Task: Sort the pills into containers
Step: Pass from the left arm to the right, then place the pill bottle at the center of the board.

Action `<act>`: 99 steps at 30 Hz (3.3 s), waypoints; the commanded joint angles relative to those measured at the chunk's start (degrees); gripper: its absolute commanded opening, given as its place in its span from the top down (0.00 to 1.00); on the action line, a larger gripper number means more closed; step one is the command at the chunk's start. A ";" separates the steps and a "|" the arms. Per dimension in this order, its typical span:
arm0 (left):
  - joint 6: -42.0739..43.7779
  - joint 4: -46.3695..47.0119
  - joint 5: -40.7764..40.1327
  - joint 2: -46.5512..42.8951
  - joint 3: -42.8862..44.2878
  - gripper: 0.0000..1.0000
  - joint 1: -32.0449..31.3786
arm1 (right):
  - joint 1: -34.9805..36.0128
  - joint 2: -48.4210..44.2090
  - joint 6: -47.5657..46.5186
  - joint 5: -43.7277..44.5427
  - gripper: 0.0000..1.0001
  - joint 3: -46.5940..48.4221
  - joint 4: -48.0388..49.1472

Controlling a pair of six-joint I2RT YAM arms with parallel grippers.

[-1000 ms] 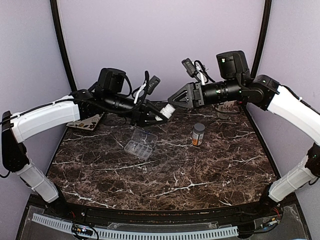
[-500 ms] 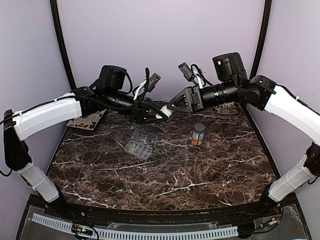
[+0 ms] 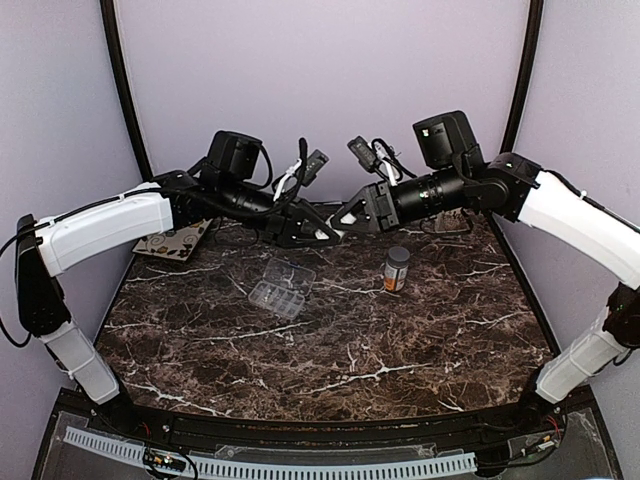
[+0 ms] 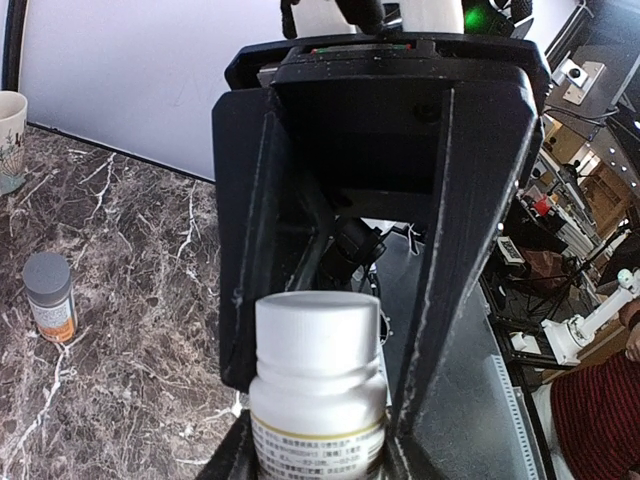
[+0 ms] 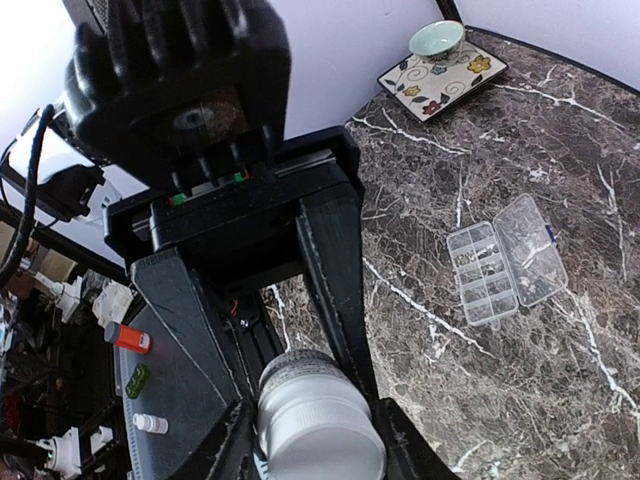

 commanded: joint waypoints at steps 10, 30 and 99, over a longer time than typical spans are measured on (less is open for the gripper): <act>0.27 -0.99 -0.03 -1.15 0.64 1.00 0.84 | 0.72 -0.02 -0.42 -0.47 0.93 1.26 -0.22; -2.65 3.96 -7.91 -8.37 -9.95 0.64 1.65 | 0.60 -1.83 0.70 3.83 0.99 0.15 1.08; -16.30 4.51 -46.29 -21.61 -29.58 0.04 5.58 | -27.36 17.20 -8.28 40.69 0.98 -18.33 5.06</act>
